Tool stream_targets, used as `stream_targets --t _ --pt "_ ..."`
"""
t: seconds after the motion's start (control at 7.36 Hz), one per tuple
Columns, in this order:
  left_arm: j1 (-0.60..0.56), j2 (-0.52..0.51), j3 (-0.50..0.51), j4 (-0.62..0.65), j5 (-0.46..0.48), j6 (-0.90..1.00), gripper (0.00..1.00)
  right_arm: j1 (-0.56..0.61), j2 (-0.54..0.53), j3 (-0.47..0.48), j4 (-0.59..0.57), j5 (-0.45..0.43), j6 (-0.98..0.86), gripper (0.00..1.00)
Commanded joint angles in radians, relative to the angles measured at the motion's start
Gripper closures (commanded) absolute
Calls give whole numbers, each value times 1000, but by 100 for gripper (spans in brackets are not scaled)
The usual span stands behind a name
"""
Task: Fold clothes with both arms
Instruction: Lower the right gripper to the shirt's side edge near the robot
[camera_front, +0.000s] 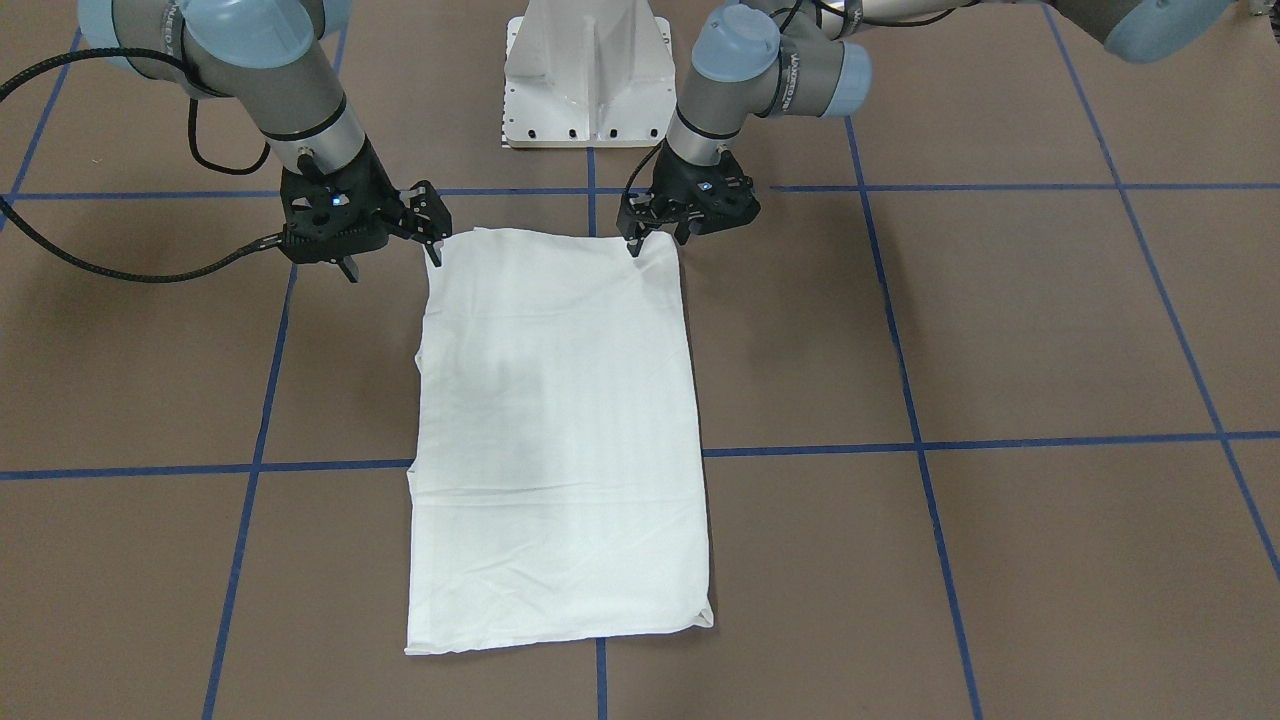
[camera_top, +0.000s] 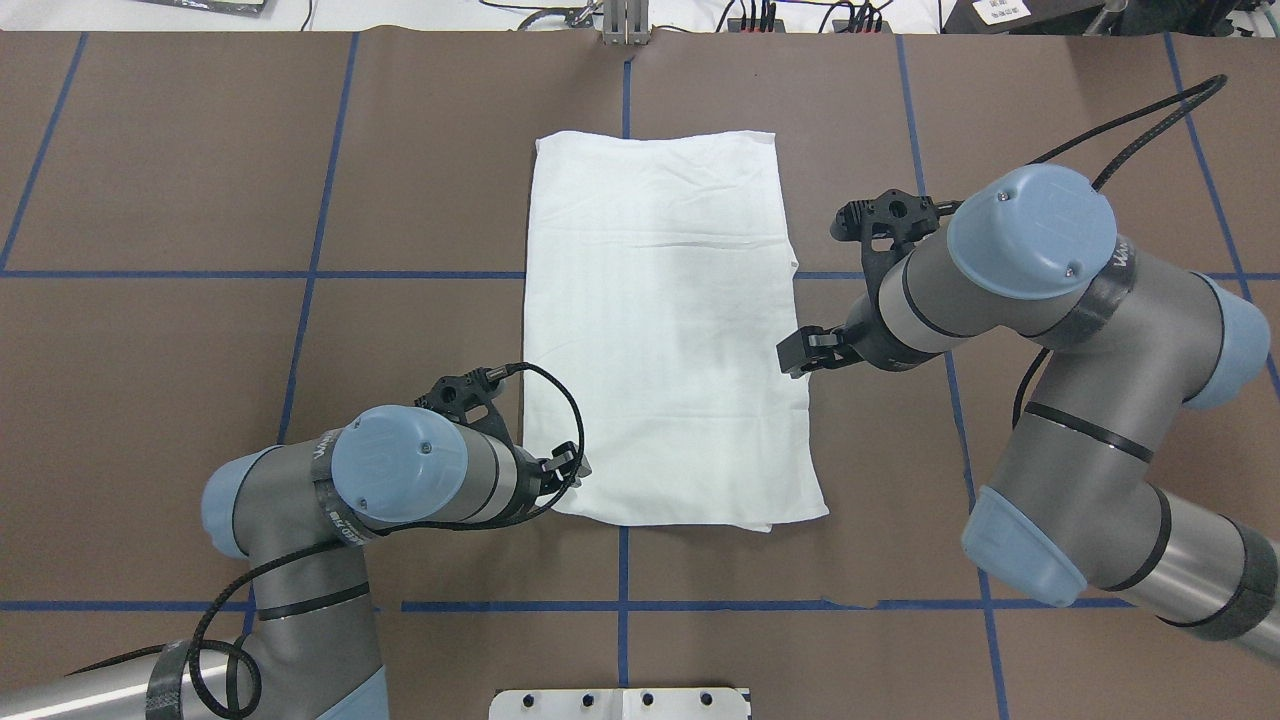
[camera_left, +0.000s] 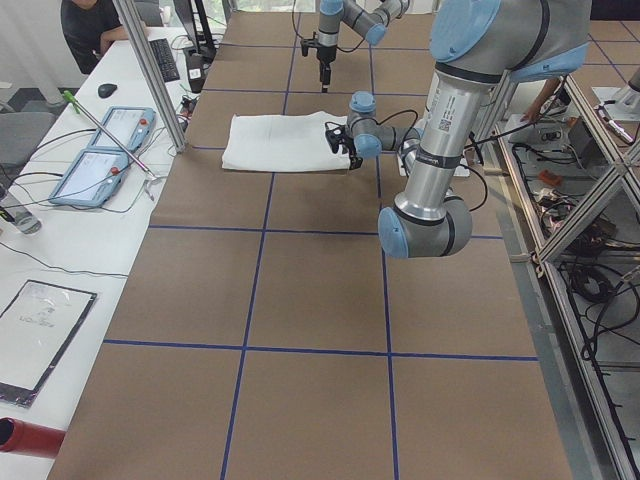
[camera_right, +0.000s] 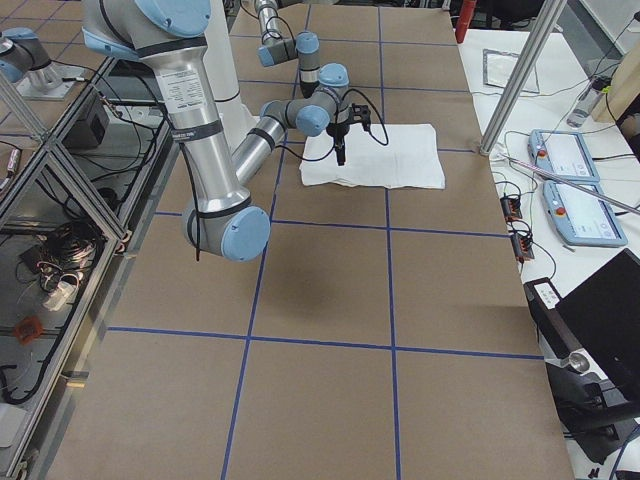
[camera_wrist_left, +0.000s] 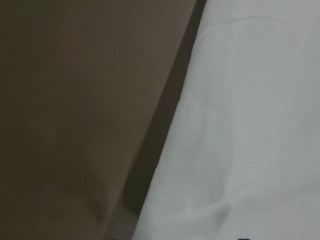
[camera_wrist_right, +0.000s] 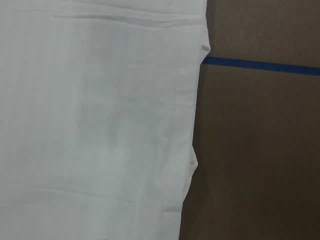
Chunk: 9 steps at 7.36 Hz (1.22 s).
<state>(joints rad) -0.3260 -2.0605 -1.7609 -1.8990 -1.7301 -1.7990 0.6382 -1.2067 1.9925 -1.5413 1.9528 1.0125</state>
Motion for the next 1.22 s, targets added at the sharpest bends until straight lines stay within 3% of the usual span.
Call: stream_targets --t 0.0,0.27,0.68,1.09 --pt "1 -1 12 0 1 -16 30 0 -1 -3 6 0 0 0" --pt "1 -3 12 0 -2 -32 44 0 -1 -6 6 2 -3 0" --pt "-1 -4 8 0 0 -37 100 -2 -1 -1 6 2 1 0" --pt "-10 -6 -29 1 -8 -34 100 -73 6 0 52 -12 272 0"
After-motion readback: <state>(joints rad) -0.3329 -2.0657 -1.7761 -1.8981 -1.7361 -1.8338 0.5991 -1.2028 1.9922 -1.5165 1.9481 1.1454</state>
